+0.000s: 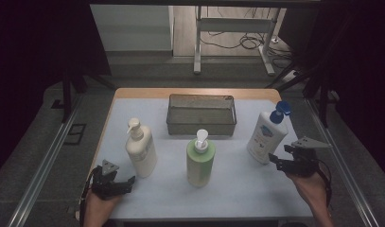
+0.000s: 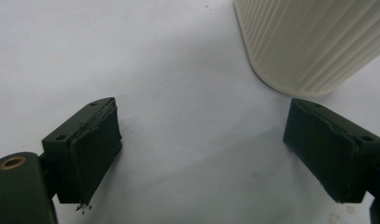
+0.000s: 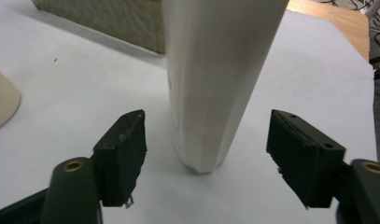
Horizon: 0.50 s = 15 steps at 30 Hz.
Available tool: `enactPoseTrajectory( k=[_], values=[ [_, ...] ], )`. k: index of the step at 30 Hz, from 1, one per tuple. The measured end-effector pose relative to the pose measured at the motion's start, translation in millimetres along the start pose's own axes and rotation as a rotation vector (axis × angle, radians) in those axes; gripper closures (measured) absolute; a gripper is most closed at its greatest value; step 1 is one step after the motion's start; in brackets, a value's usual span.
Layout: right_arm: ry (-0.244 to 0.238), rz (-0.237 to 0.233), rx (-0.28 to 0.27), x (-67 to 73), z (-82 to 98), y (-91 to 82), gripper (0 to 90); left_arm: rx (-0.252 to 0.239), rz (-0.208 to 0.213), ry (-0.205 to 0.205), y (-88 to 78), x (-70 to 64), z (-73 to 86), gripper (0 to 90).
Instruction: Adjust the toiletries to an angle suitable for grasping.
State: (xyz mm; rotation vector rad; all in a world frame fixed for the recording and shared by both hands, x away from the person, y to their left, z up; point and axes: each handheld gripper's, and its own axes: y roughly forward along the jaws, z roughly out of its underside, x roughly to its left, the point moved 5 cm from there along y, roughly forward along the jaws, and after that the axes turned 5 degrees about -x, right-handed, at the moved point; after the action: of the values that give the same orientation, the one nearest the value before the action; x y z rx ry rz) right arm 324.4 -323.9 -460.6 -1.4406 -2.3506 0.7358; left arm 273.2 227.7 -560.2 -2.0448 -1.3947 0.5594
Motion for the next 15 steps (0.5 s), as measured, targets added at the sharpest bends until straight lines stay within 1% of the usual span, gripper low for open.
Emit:
enactPoseTrajectory(
  k=[1,7,9,12,15],
  values=[
    [0.000,0.000,0.000,0.0,0.0,0.0,27.1,0.000,0.000,0.000,0.0,0.0,0.0,10.8],
    [0.006,-0.014,-0.011,-2.6,-14.6,5.3,23.3,0.000,0.000,0.000,0.0,0.0,0.0,10.8],
    [0.009,-0.019,-0.010,-2.8,-16.4,6.4,23.3,0.000,0.000,0.000,0.0,0.1,0.0,10.8],
    [0.028,-0.028,-0.021,-4.6,-23.1,11.1,23.3,0.000,0.001,0.000,-0.1,0.1,0.0,10.8],
    [0.032,-0.029,-0.024,-5.5,-25.7,13.2,23.3,0.000,0.001,0.000,0.0,0.1,0.0,10.8]
  ],
)
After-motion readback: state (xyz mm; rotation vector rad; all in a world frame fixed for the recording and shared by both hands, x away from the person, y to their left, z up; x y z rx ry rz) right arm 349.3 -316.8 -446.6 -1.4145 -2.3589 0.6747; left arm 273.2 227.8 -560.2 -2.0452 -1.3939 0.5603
